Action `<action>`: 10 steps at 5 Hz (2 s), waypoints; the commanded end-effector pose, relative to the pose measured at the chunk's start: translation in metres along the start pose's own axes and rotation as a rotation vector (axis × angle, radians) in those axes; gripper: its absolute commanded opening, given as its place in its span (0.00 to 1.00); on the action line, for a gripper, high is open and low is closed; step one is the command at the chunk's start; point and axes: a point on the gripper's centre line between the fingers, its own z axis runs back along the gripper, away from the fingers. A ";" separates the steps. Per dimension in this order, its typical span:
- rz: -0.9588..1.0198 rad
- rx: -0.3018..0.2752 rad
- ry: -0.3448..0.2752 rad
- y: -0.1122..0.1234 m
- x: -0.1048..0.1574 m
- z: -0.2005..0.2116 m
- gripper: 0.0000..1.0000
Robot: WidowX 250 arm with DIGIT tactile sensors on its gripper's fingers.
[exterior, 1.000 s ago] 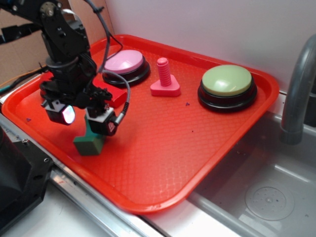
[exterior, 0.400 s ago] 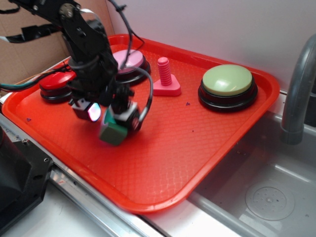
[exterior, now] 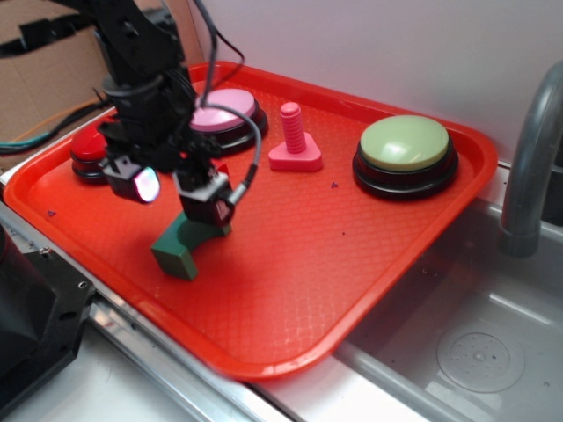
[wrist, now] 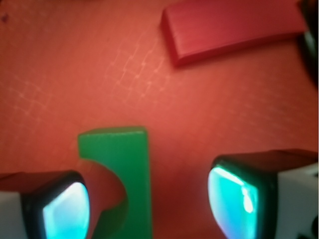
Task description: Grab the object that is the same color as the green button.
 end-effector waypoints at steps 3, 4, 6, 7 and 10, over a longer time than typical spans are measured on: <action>-0.045 0.000 0.116 0.003 -0.018 -0.056 1.00; -0.038 0.005 0.101 0.005 -0.017 -0.053 0.00; -0.157 0.013 0.041 0.000 0.001 0.002 0.00; -0.197 0.021 0.014 -0.004 0.010 0.045 0.00; -0.317 -0.032 0.052 0.007 0.011 0.022 1.00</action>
